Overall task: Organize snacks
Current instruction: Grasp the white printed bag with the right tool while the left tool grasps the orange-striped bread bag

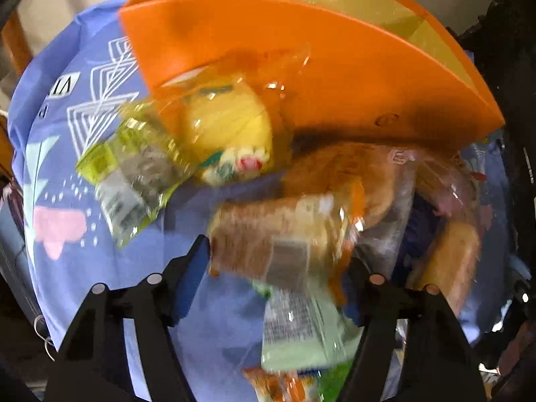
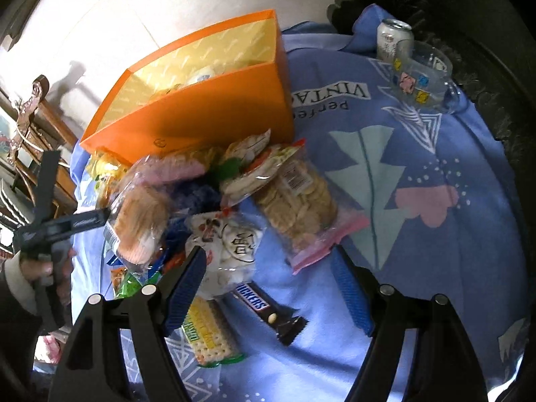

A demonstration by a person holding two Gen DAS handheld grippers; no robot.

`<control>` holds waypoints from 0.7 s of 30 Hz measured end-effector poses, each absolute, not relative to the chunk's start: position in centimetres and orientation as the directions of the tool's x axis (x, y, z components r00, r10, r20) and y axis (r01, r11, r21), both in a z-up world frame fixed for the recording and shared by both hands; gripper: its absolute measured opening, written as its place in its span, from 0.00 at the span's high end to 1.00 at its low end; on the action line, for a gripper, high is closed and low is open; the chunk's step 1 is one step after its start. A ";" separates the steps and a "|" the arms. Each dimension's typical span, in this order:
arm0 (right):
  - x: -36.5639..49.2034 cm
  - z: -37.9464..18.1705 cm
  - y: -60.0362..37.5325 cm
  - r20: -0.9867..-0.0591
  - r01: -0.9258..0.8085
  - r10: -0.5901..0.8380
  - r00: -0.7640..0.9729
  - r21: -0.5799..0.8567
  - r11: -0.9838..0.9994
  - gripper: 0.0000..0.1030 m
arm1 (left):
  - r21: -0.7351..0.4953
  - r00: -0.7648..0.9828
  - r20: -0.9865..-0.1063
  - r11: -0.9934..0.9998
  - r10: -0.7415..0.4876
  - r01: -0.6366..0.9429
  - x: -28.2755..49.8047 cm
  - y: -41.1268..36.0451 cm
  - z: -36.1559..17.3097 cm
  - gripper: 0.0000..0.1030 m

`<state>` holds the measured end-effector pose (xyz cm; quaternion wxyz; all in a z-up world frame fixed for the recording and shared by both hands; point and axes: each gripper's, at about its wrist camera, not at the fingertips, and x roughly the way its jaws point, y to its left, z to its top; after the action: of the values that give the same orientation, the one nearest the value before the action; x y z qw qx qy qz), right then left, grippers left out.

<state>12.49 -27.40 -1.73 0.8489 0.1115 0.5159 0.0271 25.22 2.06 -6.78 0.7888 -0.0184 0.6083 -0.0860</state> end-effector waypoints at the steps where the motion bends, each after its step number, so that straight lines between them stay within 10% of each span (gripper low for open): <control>1: 12.6 -1.8 -27.1 -0.871 0.061 0.165 0.462 0.217 0.974 0.25 | -0.121 0.253 -0.956 0.985 -0.149 0.121 25.6 1.9 -6.9 0.44; 4: 13.0 -2.3 -26.1 -0.879 0.034 0.172 0.444 0.208 0.977 0.25 | -0.062 0.244 -0.966 0.992 -0.087 0.109 26.2 2.3 -7.2 0.80; 12: 15.2 -5.1 -21.4 -0.920 -0.055 0.159 0.359 0.149 0.987 0.28 | -0.122 0.273 -0.951 0.988 -0.143 0.090 23.8 4.7 -5.6 0.80; 21: 16.0 -6.0 -21.6 -0.930 -0.014 0.199 0.310 0.205 0.979 0.54 | -0.154 0.286 -0.944 0.987 -0.162 0.050 21.5 6.4 -4.8 0.80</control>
<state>16.03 -21.55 -5.95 0.8055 0.0796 0.5835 0.0661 21.47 6.45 -4.84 0.8005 -0.0471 0.5938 -0.0661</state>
